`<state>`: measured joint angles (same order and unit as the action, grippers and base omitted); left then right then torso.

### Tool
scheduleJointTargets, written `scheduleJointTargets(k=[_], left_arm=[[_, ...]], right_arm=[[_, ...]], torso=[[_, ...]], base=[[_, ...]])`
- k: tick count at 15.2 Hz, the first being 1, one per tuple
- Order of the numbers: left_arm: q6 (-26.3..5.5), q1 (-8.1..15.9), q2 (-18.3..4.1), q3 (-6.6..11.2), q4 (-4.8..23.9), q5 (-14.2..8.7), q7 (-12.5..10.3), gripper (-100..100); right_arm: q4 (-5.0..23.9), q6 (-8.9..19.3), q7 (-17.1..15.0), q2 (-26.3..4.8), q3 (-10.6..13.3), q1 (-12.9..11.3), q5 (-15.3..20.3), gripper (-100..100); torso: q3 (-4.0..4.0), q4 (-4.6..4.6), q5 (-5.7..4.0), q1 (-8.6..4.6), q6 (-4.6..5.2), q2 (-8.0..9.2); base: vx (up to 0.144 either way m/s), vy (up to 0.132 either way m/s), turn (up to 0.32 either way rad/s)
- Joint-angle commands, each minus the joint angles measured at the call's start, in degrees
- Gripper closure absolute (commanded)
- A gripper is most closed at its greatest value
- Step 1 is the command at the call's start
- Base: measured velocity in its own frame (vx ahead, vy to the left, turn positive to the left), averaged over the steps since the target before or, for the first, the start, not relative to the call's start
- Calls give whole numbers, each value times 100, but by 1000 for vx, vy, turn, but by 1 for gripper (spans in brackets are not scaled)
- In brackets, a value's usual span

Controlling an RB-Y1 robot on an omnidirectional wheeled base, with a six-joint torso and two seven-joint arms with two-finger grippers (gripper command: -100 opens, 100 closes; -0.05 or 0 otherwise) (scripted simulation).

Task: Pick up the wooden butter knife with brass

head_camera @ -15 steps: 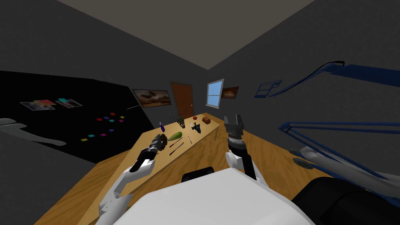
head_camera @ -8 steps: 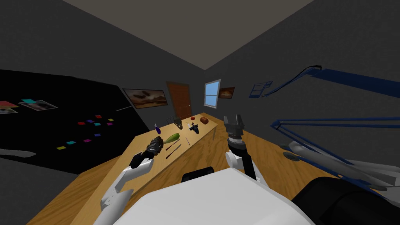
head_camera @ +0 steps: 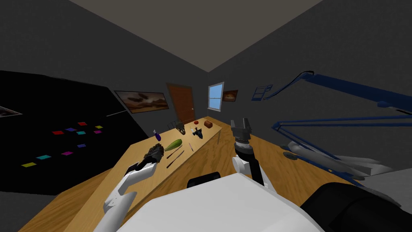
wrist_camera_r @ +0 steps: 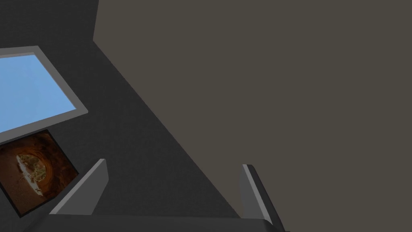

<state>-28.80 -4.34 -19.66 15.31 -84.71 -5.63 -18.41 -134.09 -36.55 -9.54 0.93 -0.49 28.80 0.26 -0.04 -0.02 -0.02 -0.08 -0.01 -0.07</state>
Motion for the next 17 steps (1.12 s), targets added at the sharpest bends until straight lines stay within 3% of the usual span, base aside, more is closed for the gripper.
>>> scheduleJointTargets(k=[1, 3, 4, 6, 7, 9, 10, 14, 17], left_arm=[[-286, 152, -19, 107, 286, 0, -103, -100], [-416, 152, -19, 107, 311, 0, -103, -100], [-574, 282, -44, 198, 545, -13, -190, -100], [-721, 282, -44, 198, 575, -13, -190, -100], [-874, 410, -65, 288, 835, -25, -276, -100], [-1021, 410, -65, 288, 835, -25, -276, -100], [-1216, 535, -84, 376, 1074, -37, -360, -100], [-1601, 658, -99, 462, 1339, -49, -442, -100], [-2052, 891, -124, 625, 1711, -71, -598, -100]], right_arm=[[0, 0, 0, 0, 0, 0, 0, 0], [0, 0, 0, 0, 0, 0, 0, 0], [0, 0, 0, 0, 0, 0, 0, 0], [0, 0, 0, 0, 0, 0, 0, 0], [0, 0, 0, 0, 0, 0, 0, 0], [0, 0, 0, 0, 0, 0, 0, 0], [0, 0, 0, 0, 0, 0, 0, 0], [0, 0, 0, 0, 0, 0, 0, 0], [0, 0, 0, 0, 0, 0, 0, 0]], torso=[[0, 0, 0, 0, 0, 0], [0, 0, 1, 0, 1, 0], [0, 0, 0, 1, 0, 1], [-1, 0, 0, -1, 3, -3], [-1, 0, 0, -1, 0, -1], [-1, 0, 0, -1, 1, -1], [0, 0, 0, 0, 0, 1], [-2, -1, 0, -1, 2, -4], [-1, 0, 0, -1, 1, -2]], base=[[17, -16, -117], [18, -12, -78], [20, -18, -96], [22, -16, -98], [22, -18, -125], [19, -13, -81], [19, -13, -107], [27, -13, -117], [24, -15, -117]])
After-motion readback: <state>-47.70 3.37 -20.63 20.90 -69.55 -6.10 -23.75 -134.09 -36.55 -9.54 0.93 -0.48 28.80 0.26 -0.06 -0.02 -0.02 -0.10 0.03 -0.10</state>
